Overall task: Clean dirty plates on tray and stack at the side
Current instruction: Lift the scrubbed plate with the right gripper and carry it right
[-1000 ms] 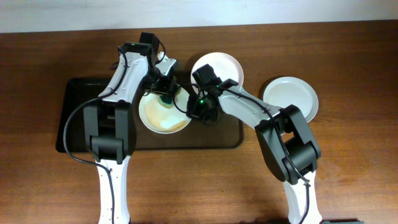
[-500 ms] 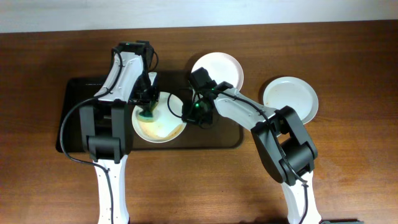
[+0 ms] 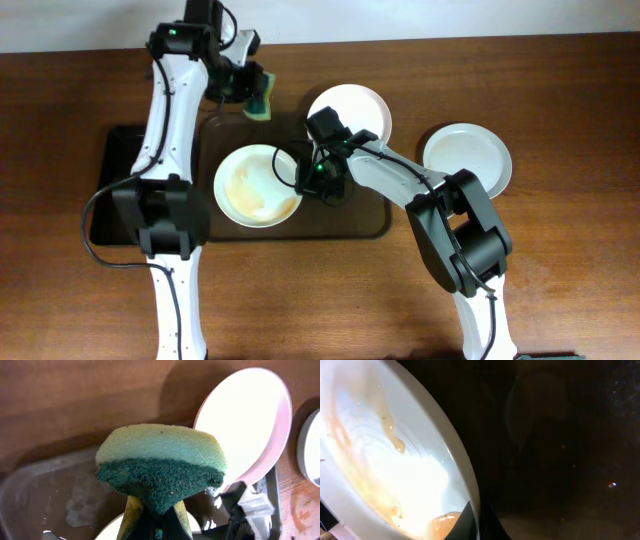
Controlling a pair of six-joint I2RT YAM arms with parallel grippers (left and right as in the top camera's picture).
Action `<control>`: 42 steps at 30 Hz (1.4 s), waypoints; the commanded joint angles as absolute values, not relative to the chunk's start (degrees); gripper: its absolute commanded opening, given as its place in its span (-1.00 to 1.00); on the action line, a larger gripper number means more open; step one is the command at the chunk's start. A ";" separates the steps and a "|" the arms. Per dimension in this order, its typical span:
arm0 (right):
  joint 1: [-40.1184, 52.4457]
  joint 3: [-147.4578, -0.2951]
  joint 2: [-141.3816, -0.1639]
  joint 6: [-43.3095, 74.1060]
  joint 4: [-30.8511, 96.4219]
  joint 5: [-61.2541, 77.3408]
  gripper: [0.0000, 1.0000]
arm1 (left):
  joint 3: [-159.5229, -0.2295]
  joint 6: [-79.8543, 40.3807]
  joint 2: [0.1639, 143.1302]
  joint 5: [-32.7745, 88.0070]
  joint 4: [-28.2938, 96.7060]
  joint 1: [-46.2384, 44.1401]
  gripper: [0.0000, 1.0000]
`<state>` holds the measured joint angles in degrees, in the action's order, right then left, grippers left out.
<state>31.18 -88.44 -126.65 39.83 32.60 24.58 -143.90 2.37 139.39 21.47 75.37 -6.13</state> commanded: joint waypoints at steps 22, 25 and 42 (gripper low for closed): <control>32.36 -90.72 -100.31 34.09 62.87 -22.02 -0.92 | -144.79 0.69 138.96 12.36 79.15 -2.46 -0.99; 37.47 -90.72 -100.33 34.13 64.12 -33.63 -0.92 | -144.79 0.69 138.96 12.36 79.15 -2.46 -0.99; 58.61 -90.65 -101.58 34.92 58.02 -82.17 -0.92 | -144.81 0.69 138.96 12.36 79.79 -2.46 -0.99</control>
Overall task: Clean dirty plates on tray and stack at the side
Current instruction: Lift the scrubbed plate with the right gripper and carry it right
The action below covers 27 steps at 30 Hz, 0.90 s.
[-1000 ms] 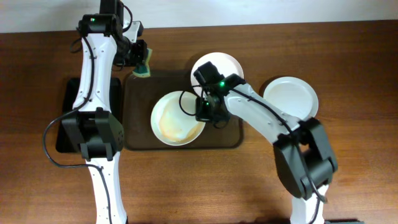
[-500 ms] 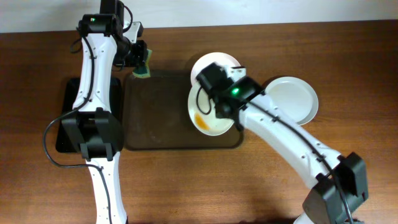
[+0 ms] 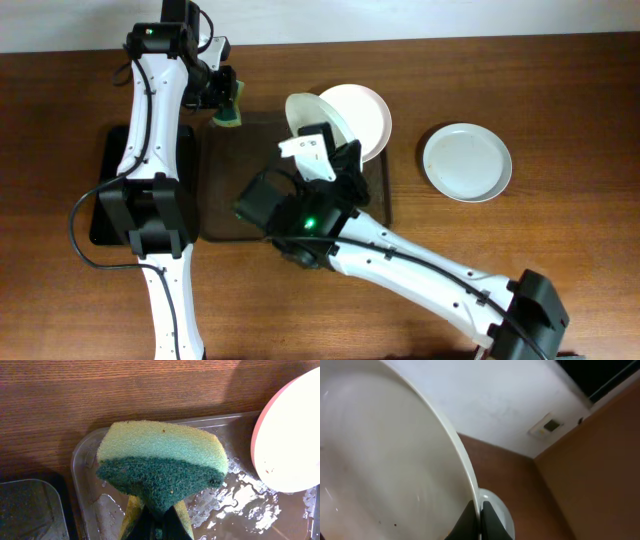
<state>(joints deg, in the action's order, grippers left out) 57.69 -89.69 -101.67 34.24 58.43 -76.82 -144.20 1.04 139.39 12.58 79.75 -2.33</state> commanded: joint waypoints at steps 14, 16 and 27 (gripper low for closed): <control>58.48 -90.65 -101.58 34.94 58.04 -75.40 -0.92 | -144.79 0.69 138.96 12.36 79.81 -2.46 -0.99; 58.48 -90.78 -101.27 34.72 58.19 -75.09 -0.92 | -144.79 0.69 138.96 12.36 79.81 -2.46 -0.99; 27.24 -91.92 -91.59 30.85 59.61 -10.41 -0.92 | -144.79 0.69 138.96 12.34 79.85 -2.46 -0.99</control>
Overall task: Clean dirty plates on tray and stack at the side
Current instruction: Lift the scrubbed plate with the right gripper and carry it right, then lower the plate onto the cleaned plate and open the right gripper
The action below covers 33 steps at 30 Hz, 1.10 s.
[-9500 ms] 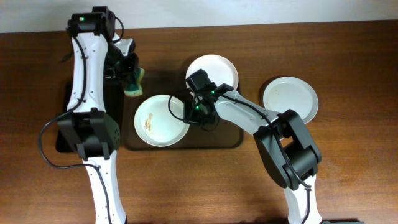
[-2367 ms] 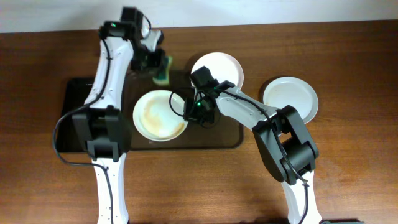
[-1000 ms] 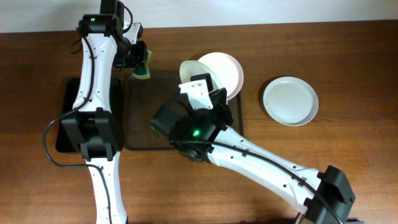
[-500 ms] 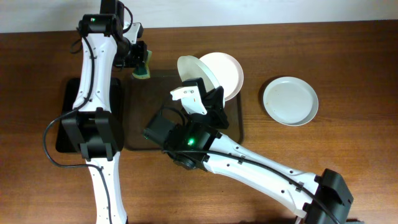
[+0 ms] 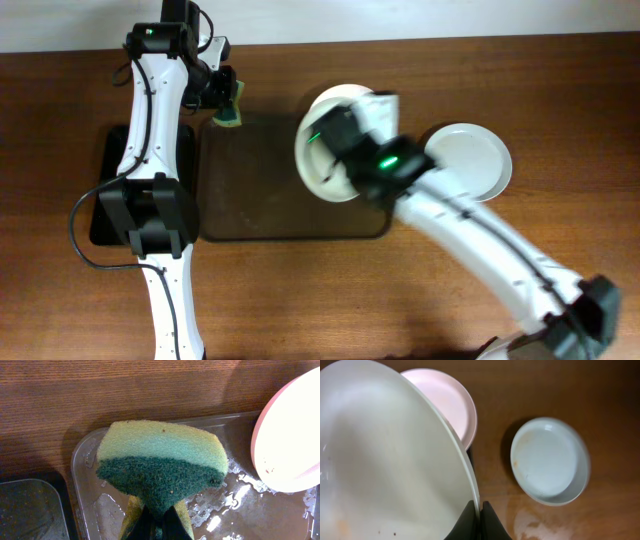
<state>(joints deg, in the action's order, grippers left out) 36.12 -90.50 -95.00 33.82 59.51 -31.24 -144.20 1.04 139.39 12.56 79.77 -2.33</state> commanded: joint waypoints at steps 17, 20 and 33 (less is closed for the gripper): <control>-12.51 -70.81 -98.83 27.88 42.59 -0.38 -0.92 | -144.79 0.69 138.96 12.36 79.83 -2.46 -0.99; -12.51 -70.81 -102.24 28.16 40.34 -2.20 -0.92 | -144.79 0.69 138.96 12.34 79.83 -2.46 -0.99; -16.53 -70.78 -105.06 28.73 42.78 -3.25 0.12 | -144.79 0.69 138.96 12.36 80.25 -2.46 -0.99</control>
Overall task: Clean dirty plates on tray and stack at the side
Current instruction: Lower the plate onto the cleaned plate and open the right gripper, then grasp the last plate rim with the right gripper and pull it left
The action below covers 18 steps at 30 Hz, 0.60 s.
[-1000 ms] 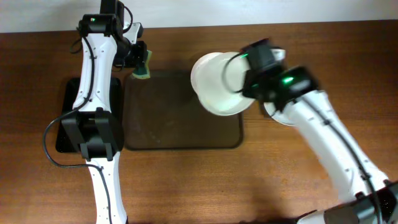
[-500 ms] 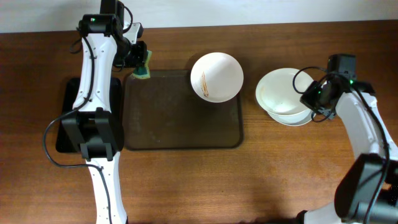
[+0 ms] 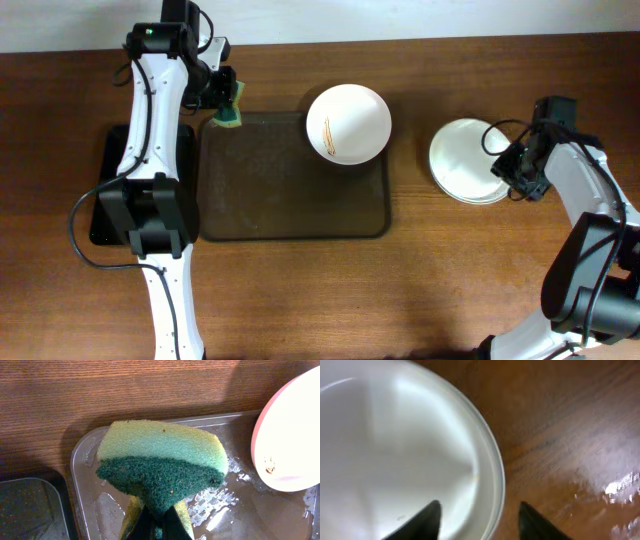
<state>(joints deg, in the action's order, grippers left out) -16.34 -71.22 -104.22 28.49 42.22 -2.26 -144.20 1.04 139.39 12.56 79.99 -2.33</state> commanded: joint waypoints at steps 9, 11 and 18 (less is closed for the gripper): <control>-8.34 -81.93 -104.44 24.21 47.90 7.53 0.15 | -144.79 0.71 138.96 12.14 80.40 -2.46 -0.99; -1.98 -84.25 -104.47 24.49 43.90 7.99 0.08 | -144.79 0.71 138.96 12.14 80.42 -2.44 -0.99; 12.51 -84.23 -112.71 36.99 34.13 2.52 -0.35 | -144.79 0.71 138.96 10.63 80.44 -2.44 -0.99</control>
